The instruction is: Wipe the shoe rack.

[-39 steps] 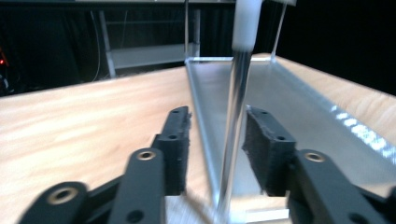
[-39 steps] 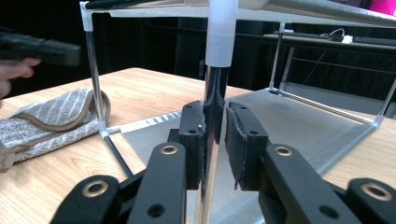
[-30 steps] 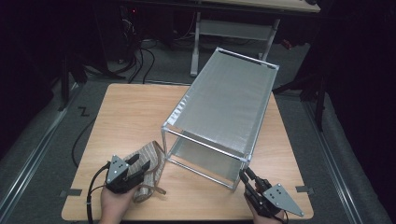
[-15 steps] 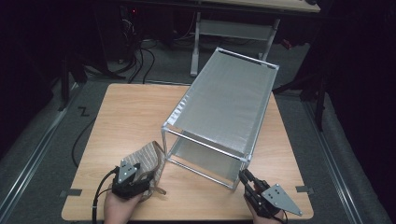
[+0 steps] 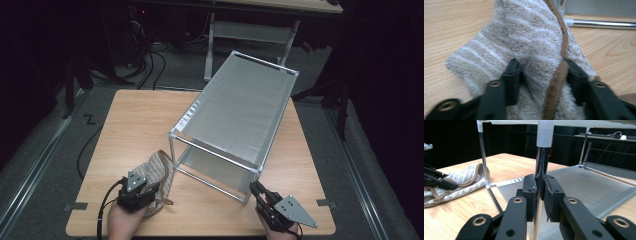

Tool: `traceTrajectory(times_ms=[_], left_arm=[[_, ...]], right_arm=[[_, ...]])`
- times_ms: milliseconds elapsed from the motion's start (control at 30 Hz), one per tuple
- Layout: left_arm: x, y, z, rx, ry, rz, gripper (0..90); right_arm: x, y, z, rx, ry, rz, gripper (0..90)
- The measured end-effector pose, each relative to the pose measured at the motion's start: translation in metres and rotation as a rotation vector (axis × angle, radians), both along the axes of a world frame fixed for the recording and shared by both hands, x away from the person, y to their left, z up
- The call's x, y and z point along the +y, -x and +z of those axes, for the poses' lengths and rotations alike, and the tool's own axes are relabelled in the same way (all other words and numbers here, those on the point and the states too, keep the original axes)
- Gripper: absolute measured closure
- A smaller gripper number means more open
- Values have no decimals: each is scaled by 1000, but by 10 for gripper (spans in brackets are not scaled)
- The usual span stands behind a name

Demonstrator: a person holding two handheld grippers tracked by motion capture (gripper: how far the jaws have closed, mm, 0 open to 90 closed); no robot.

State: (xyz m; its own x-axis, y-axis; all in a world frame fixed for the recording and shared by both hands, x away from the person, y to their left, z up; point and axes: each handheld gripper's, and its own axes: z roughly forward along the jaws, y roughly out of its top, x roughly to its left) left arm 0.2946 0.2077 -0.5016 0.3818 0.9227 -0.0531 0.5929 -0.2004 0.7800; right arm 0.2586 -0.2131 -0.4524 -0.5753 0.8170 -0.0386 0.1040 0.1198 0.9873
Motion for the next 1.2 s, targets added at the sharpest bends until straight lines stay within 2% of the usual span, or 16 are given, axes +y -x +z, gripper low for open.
traceTrajectory(times_ms=[133,267,533,600,700,800,867,933,1033,1200], left_arm=[[8,2,1,-5,54,-1,683],[12,7,4,-57,59,-6,714],[24,29,19,-244,73,18,721],[25,33,21,-279,76,11,721],[24,37,23,-313,69,10,721],[23,39,26,-338,84,2,722],[19,40,30,-376,80,-18,725],[14,40,37,-423,73,-51,729],[9,36,49,-473,81,-70,732],[3,14,74,-544,99,-69,731]], right_arm=[[5,-1,0,-2,3,15,805],[11,-3,0,-2,-1,30,806],[29,-13,0,9,-9,85,808],[32,-15,0,9,-7,95,807],[32,-16,1,-1,-11,102,784],[28,-14,3,-7,-21,101,774],[27,-14,2,2,-26,104,785],[27,-14,2,2,-25,107,803],[28,-14,2,3,-29,103,804],[28,-12,2,8,-28,95,804]])
